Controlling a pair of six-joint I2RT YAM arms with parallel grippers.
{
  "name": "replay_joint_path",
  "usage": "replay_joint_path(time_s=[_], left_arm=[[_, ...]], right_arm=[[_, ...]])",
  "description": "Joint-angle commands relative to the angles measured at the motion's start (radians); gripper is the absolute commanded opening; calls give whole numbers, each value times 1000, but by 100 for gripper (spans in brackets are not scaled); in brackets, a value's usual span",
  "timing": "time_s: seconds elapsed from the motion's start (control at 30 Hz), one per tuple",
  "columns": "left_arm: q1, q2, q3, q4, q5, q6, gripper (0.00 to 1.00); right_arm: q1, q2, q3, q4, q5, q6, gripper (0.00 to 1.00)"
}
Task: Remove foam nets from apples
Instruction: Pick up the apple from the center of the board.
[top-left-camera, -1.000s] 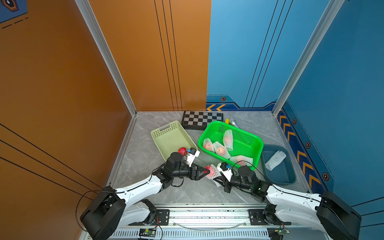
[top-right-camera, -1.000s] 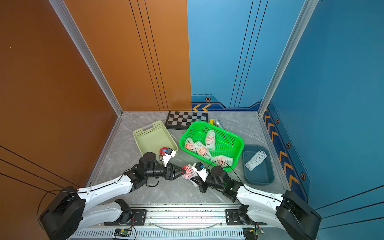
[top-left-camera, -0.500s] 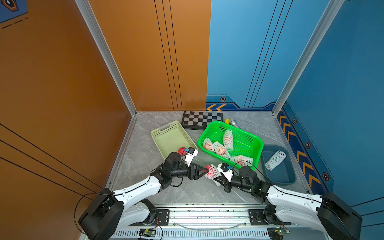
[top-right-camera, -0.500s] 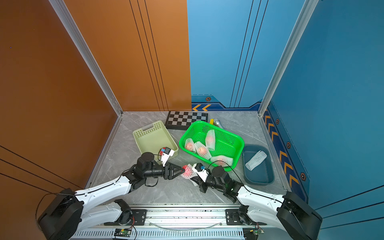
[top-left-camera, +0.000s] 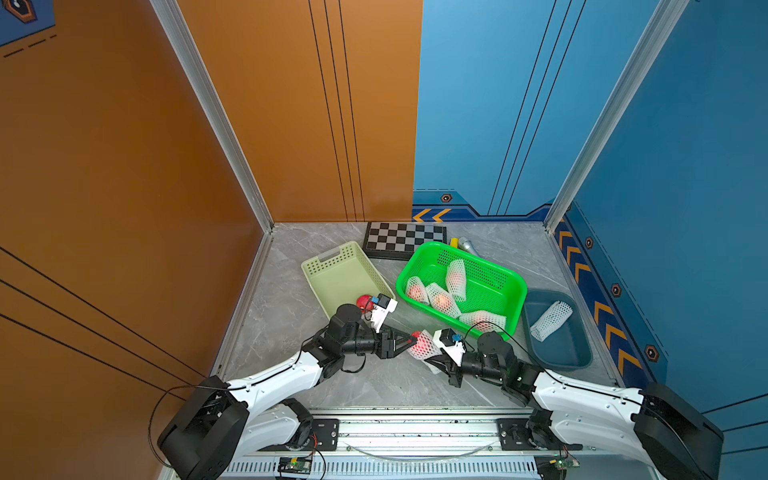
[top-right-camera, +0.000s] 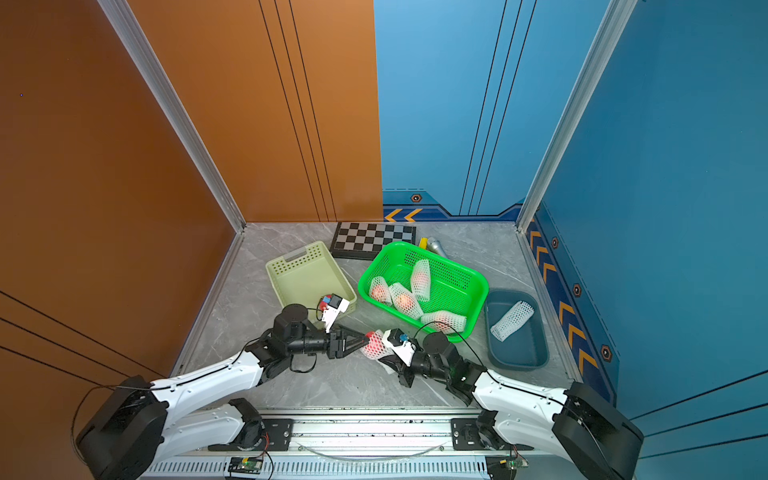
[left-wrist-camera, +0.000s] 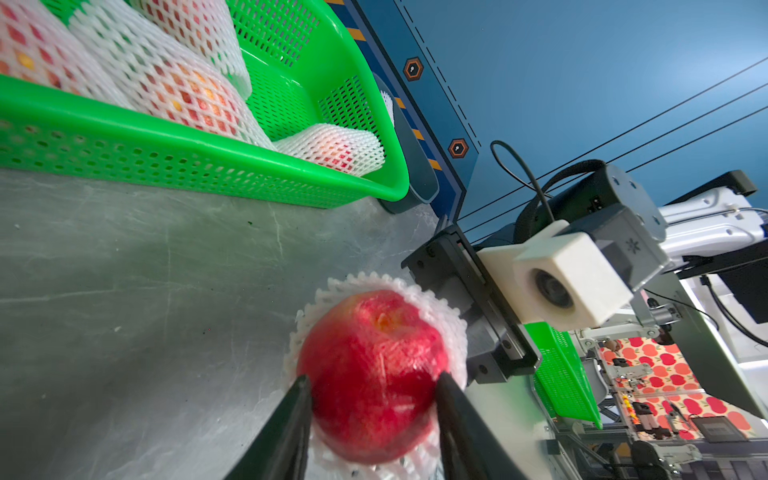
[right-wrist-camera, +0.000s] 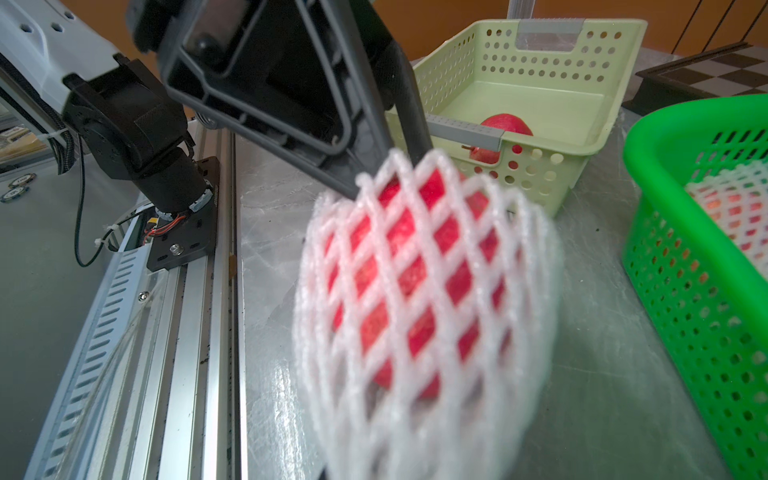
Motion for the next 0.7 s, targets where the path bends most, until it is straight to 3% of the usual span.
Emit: replay_joint_path(time_s=[0.0, 0.4, 0.67], left_arm=[[-1, -5, 2, -1, 9, 10, 39], [36, -24, -19, -1, -36, 4, 35], [33, -22, -7, 0, -16, 2, 68]], right_arm=[[7, 1, 37, 13, -13, -12, 0], [-15, -70, 4, 6, 10, 2, 0], [-16, -47, 7, 0, 41, 13, 0]])
